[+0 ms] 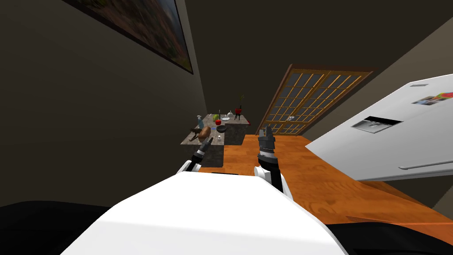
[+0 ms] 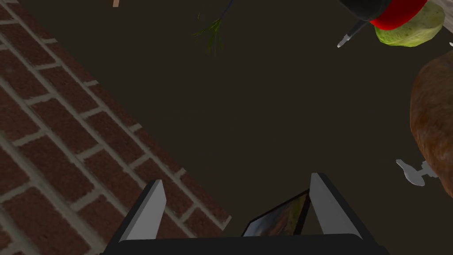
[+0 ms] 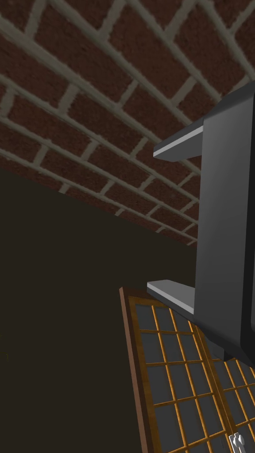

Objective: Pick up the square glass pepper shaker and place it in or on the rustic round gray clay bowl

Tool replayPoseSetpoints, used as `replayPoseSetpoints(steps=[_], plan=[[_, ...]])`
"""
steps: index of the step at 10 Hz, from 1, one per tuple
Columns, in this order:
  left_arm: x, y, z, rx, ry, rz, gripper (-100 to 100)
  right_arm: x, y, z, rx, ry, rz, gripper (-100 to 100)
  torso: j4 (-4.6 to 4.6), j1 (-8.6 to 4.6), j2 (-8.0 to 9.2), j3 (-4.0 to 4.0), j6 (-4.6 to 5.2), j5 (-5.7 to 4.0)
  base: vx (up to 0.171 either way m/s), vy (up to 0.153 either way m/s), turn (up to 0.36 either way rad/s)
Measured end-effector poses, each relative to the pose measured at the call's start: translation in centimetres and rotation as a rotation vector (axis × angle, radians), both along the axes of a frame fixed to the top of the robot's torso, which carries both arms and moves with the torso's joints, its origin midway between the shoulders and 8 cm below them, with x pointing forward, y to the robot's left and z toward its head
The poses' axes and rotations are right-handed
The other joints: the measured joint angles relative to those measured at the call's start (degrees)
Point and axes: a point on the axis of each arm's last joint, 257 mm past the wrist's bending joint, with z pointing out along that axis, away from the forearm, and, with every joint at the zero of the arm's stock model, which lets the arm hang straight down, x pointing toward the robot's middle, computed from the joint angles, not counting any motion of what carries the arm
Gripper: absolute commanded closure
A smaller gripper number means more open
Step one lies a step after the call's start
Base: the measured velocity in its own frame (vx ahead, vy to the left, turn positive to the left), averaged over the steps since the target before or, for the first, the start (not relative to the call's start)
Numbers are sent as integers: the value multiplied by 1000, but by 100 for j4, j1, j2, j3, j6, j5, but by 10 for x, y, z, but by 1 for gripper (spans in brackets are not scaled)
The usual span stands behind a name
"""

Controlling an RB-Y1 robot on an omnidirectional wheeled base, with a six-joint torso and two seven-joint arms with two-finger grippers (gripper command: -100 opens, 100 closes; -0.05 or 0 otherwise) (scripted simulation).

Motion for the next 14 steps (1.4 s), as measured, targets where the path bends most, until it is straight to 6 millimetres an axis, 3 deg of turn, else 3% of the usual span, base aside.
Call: replayPoseSetpoints(steps=[5, 11, 12, 13, 14], plan=[[9, 23, -59, 203, 95, 55, -100, 0, 0, 0, 0, 0, 0, 0, -1, 2, -3, -2, 0, -1, 78, -104, -61], [14, 57, -115, 399, 188, 101, -100, 0, 0, 0, 0, 0, 0, 0, 1, 19, 8, 4, -2, 3, 62, -57, -38], [14, 58, -115, 402, 189, 102, 0, 0, 0, 0, 0, 0, 0, 0, 3, 28, 17, 9, -2, 4, 0, 0, 0], [14, 58, -115, 402, 189, 102, -100, 0, 0, 0, 0, 0, 0, 0, 5, 33, 24, 13, -2, 6, -26, -22, -158], [19, 63, -115, 402, 190, 112, -100, 0, 0, 0, 0, 0, 0, 0, 7, 29, 34, 19, 1, 5, -56, -30, -118]])
